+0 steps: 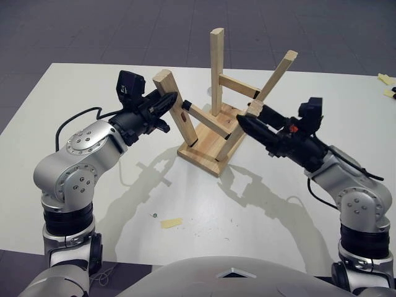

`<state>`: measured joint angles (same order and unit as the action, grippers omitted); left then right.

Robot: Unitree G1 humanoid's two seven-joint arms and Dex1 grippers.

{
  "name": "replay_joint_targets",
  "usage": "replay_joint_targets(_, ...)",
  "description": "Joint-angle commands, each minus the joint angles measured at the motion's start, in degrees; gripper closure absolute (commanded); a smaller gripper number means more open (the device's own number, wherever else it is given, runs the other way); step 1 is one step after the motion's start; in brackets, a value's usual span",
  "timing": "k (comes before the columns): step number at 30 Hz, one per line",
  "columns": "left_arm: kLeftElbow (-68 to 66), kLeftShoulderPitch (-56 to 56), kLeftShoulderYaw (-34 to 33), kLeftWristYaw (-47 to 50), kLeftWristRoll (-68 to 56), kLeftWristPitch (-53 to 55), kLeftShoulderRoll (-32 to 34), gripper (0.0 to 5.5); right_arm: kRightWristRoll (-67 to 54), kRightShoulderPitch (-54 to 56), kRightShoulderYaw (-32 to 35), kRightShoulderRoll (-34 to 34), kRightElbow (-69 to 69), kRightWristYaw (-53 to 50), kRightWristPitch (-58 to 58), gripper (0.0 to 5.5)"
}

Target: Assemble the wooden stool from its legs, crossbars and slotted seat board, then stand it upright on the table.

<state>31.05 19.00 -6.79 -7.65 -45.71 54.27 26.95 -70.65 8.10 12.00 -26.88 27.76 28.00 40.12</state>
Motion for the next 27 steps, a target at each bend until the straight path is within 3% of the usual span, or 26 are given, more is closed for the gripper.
replay_joint_targets(1,-1.6,-0.4,1.5,-1.8,2.4,0.4,1.2,4.48,-14.6,7.4,6.5,-1.2,-4.9,-5.9,1.2,1.03)
replay_joint_targets(4,-2.6,0.1,2.8,-4.8,3.2,-0.7,2.0,4.48,-14.7,13.0,7.7,-2.2,-11.0,-8.7,0.7,0.56)
replay_joint_targets(7,-3.4,0.6,4.4,-7.6,4.1,-1.4,2.9,4.48,-7.1,16.9,5.8,-3.9,-17.6,-6.7,0.2,0.12)
replay_joint_targets(15,-3.7,2.6,8.2,-16.8,4.8,-4.5,4.3,4.48,14.1,24.7,-4.8,-6.6,-25.4,10.1,-4.3,0.10)
replay_joint_targets(27,-3.1,2.9,10.5,-19.5,6.2,-5.4,2.8,4.48,21.7,19.4,-12.7,-0.9,-23.0,16.3,-2.5,0.10)
